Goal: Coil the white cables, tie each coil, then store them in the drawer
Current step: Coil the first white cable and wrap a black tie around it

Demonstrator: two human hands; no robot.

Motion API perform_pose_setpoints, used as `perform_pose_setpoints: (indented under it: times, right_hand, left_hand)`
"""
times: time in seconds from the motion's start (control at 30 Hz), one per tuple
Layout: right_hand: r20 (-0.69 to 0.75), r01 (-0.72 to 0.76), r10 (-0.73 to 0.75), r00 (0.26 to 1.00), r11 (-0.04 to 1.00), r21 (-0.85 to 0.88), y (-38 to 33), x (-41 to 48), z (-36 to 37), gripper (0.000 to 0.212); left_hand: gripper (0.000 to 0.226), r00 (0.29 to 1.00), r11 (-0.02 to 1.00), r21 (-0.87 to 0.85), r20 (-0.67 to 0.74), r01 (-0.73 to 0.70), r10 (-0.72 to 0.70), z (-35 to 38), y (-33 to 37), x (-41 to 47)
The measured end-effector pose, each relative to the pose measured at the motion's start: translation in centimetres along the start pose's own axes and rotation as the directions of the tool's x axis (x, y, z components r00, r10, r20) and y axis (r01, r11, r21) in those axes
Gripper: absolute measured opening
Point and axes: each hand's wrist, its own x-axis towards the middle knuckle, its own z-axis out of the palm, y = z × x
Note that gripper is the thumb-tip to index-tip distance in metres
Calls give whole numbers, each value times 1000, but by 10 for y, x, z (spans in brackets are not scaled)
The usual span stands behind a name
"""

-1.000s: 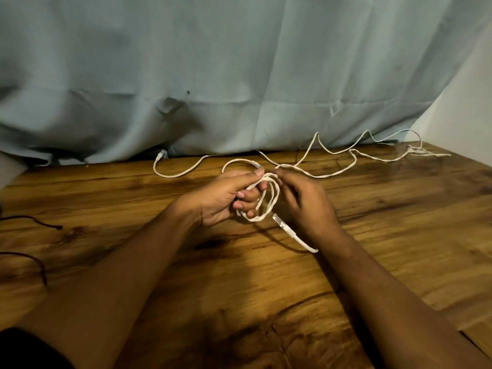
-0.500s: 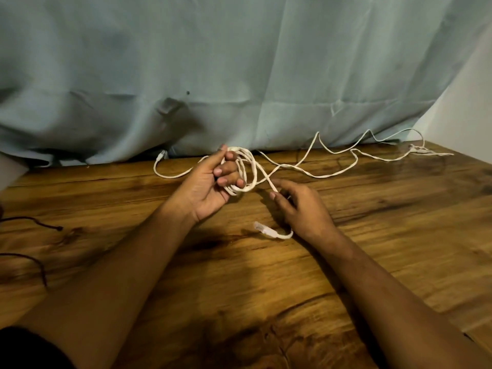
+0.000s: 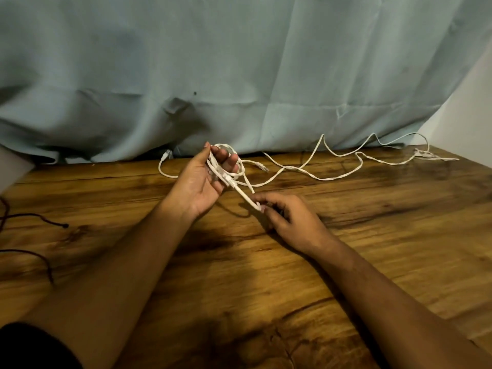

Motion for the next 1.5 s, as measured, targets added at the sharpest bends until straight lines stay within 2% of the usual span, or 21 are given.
perform_pose_setpoints:
  times: [0.2, 0.37, 0.7, 0.9, 0.97, 1.1, 1.2, 1.27, 1.33, 1.5]
  right_hand:
    - [-23, 122, -124, 992, 990, -75, -4, 1, 4, 25]
    - [-18, 178, -180, 984, 982, -70, -10, 1, 4, 27]
    - [-35, 122, -127, 991, 985, -122, -10, 1, 4, 17]
    - [-65, 92, -101, 993, 987, -132, -8, 2, 5, 22]
    - [-125, 71, -82, 989, 993, -95, -9, 1, 4, 20]
    - [-373, 7, -25, 928, 999, -52, -5, 0, -11, 13]
    - [-463, -19, -16, 886, 997, -72, -3, -2, -23, 23]
    - [-417, 7, -66, 906, 990, -141, -7, -3, -27, 38]
    - [-301, 38, -104, 948, 975, -218, -12, -3, -25, 51]
    - [-32, 96, -116, 993, 924, -371, -17, -2, -19, 59]
  left_hand:
    - [30, 998, 989, 140, 58, -36, 28, 1, -7, -3]
    - [31, 995, 966, 254, 98, -58, 34, 8, -16, -8]
    - [29, 993, 936, 351, 119, -28, -15, 10, -31, -14]
    - [28, 987, 888, 457, 159, -48, -29, 12, -36, -15]
    - [28, 988, 886, 462, 148, -43, -30, 12, -35, -15]
    - [28, 989, 876, 478, 145, -60, -11, 9, -25, -12]
    - [27, 980, 835, 550, 182, -33, -80, 7, -20, -12]
    - [28, 966, 791, 612, 208, -6, -153, 8, -21, -15]
    - [28, 949, 746, 666, 228, 10, -217, 11, -23, -18]
    - [28, 907, 655, 752, 223, 73, -357, 17, -21, -24]
